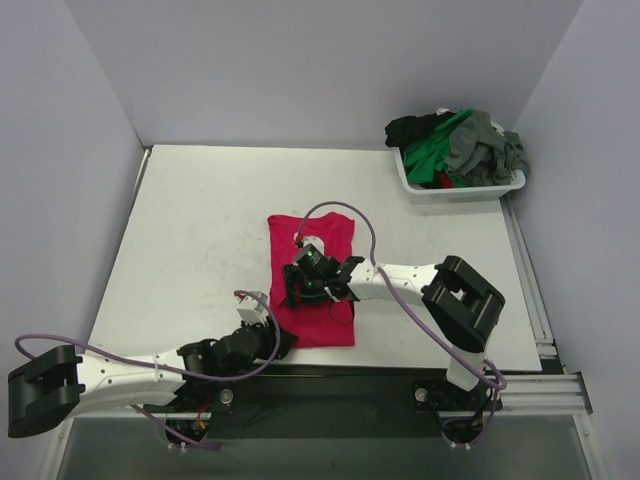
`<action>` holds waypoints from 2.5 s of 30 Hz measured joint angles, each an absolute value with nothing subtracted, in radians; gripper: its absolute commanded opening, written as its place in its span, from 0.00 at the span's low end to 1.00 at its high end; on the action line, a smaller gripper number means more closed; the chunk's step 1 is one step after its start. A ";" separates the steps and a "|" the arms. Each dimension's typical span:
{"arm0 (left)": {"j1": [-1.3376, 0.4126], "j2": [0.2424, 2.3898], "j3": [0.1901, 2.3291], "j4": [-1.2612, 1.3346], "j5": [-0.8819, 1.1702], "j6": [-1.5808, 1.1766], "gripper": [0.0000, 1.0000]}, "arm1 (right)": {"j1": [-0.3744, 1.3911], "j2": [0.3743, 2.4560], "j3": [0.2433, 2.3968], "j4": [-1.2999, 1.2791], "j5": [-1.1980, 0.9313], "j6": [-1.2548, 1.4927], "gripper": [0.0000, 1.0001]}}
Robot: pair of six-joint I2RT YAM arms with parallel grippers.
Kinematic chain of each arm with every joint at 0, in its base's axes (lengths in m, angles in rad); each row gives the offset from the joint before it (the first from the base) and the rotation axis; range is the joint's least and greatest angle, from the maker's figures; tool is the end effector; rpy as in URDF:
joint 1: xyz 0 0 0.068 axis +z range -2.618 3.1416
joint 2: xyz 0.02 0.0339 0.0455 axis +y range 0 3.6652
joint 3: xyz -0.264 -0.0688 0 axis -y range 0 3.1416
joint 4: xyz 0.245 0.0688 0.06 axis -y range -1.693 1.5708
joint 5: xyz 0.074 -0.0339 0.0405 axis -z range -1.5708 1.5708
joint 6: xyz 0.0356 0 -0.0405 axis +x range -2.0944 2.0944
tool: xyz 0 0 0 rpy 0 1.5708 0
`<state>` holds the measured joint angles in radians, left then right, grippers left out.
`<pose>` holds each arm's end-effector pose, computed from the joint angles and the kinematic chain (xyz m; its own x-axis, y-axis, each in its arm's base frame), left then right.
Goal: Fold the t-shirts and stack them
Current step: Fold the folded rectangular tshirt in 1/3 of the way
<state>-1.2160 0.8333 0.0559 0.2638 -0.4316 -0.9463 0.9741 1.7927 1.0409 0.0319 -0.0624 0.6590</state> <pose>0.0667 -0.1372 0.1276 -0.6881 -0.2638 -0.6760 0.2855 0.7580 -0.5864 0.2119 0.3159 0.1753 -0.8146 -0.1115 -0.5693 -0.4467 0.7467 0.4929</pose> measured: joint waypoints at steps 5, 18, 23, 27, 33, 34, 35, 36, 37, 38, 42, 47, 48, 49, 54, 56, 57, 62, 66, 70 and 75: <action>-1.216 0.806 0.056 0.234 -0.434 -0.967 0.49 | 0.922 1.848 1.130 -0.009 -0.002 0.632 0.68; -1.216 0.775 0.049 0.170 -0.434 -0.986 0.49 | 0.823 1.913 1.345 -0.062 0.072 0.540 0.68; -1.216 0.781 0.049 0.174 -0.434 -0.981 0.50 | 0.812 1.928 1.380 -0.065 0.075 0.519 0.68; -1.216 0.787 0.051 0.175 -0.437 -0.963 0.50 | 0.811 1.917 1.364 -0.067 0.075 0.509 0.68; -1.216 0.821 0.123 0.144 -0.439 -0.884 0.50 | 0.818 1.787 1.245 -0.080 0.075 0.495 0.68; -1.216 0.833 0.147 0.145 -0.439 -0.869 0.50 | 0.821 1.762 1.227 -0.080 0.076 0.495 0.68; -1.216 0.851 0.176 0.152 -0.439 -0.851 0.50 | 0.826 1.740 1.212 -0.080 0.076 0.495 0.68; -1.216 0.873 0.198 0.167 -0.439 -0.837 0.50 | 0.832 1.723 1.200 -0.081 0.076 0.495 0.68; -1.216 0.901 0.218 0.184 -0.438 -0.822 0.50 | 0.838 1.709 1.190 -0.080 0.076 0.495 0.68; -1.216 0.928 0.236 0.202 -0.438 -0.808 0.50 | 0.843 1.702 1.184 -0.080 0.075 0.496 0.68; -1.199 1.100 0.282 0.305 -0.421 -0.760 0.50 | 0.860 1.699 1.164 -0.080 0.066 0.498 0.68; -1.165 1.313 0.297 0.443 -0.389 -0.726 0.50 | 0.866 1.720 1.161 -0.075 0.036 0.501 0.68; -1.163 1.347 0.299 0.481 -0.389 -0.722 0.50 | 0.866 1.731 1.164 -0.075 0.032 0.503 0.68; -1.163 1.376 0.310 0.514 -0.384 -0.719 0.50 | 0.866 1.744 1.167 -0.074 0.026 0.504 0.68; -1.163 1.451 0.327 0.604 -0.377 -0.724 0.50 | 0.865 1.822 1.201 -0.074 0.010 0.505 0.68; -1.163 1.454 0.319 0.622 -0.378 -0.733 0.50 | 0.863 1.848 1.216 -0.075 0.003 0.505 0.68; -1.163 1.454 0.310 0.634 -0.380 -0.742 0.50 | 0.861 1.861 1.222 -0.073 -0.002 0.505 0.68; -1.166 1.445 0.261 0.696 -0.389 -0.781 0.50 | 0.840 1.928 1.278 -0.078 -0.017 0.504 0.68; -1.177 1.438 0.228 0.735 -0.405 -0.807 0.50 | 0.819 1.977 1.333 -0.097 -0.024 0.503 0.68; -1.186 1.433 0.193 0.777 -0.422 -0.834 0.50 | 0.807 2.011 1.396 -0.127 -0.022 0.495 0.68; -1.204 1.428 0.152 0.826 -0.441 -0.878 0.50 | 0.768 2.058 1.503 -0.143 -0.008 0.479 0.68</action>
